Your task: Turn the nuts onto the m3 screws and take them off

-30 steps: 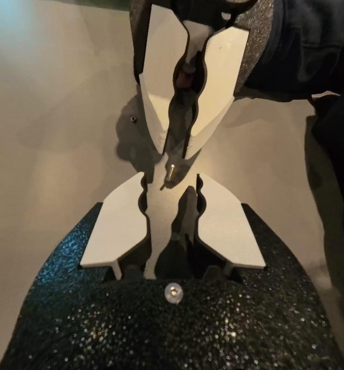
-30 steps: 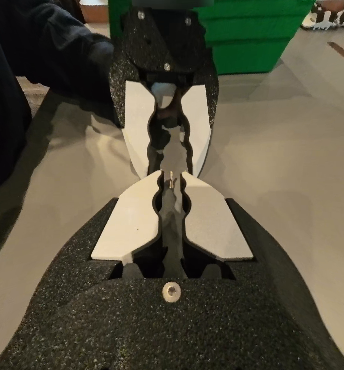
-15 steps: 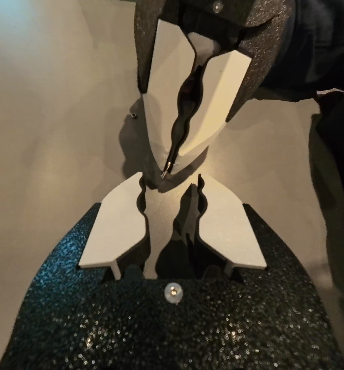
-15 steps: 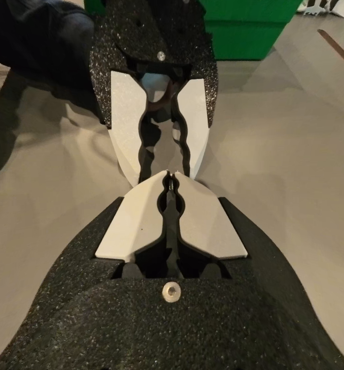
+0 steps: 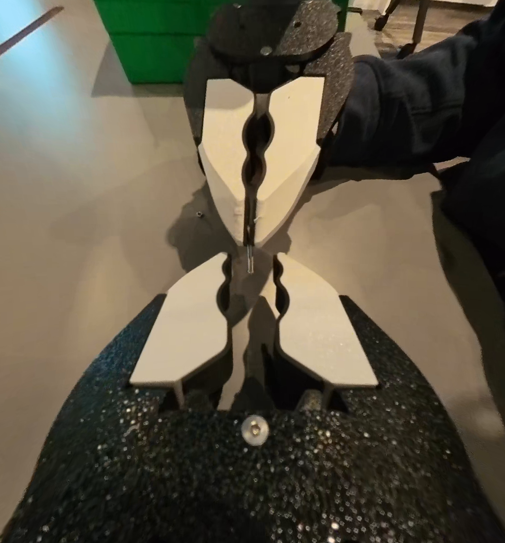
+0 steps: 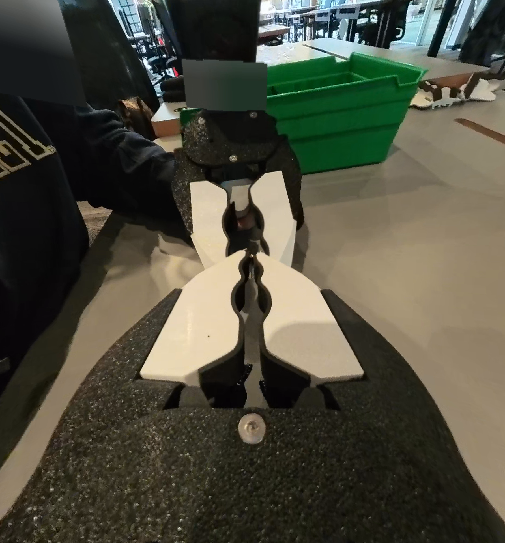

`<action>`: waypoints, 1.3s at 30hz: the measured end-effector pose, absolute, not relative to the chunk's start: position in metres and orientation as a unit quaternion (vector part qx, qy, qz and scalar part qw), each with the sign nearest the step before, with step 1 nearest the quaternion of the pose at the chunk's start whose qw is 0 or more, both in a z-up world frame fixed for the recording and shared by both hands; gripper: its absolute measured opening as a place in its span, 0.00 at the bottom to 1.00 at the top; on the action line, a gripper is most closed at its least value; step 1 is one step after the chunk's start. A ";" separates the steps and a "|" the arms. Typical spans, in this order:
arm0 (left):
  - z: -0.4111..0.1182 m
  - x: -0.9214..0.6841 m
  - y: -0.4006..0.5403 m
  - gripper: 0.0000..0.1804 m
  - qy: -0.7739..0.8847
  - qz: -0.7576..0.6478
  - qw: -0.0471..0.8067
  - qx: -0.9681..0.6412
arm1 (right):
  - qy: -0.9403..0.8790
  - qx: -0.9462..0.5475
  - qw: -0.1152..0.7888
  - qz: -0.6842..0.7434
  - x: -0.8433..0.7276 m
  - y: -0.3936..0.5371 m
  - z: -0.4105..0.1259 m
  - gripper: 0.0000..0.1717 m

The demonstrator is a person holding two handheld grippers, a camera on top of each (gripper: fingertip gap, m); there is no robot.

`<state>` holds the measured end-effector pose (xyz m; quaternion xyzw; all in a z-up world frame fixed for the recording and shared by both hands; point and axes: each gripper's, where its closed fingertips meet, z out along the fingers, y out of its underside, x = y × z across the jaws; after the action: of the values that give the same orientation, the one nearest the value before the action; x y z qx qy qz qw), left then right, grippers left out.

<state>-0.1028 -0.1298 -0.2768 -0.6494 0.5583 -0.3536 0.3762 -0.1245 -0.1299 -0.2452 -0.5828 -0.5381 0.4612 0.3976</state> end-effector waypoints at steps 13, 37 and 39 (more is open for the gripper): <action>-0.269 -0.104 -0.127 0.09 0.538 -0.379 0.385 -0.647 | -0.533 -0.574 0.396 0.478 -0.124 -0.132 -0.242 0.01; -0.271 -0.102 -0.130 0.02 0.546 -0.381 0.377 -0.645 | -0.526 -0.576 0.391 0.488 -0.118 -0.129 -0.240 0.01; -0.270 -0.102 -0.130 0.02 0.543 -0.384 0.376 -0.645 | -0.528 -0.574 0.395 0.486 -0.117 -0.130 -0.240 0.01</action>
<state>-0.1021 -0.1298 -0.2701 -0.6452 0.5433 -0.3838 0.3759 -0.1174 -0.1298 -0.2398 -0.5740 -0.5281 0.4858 0.3945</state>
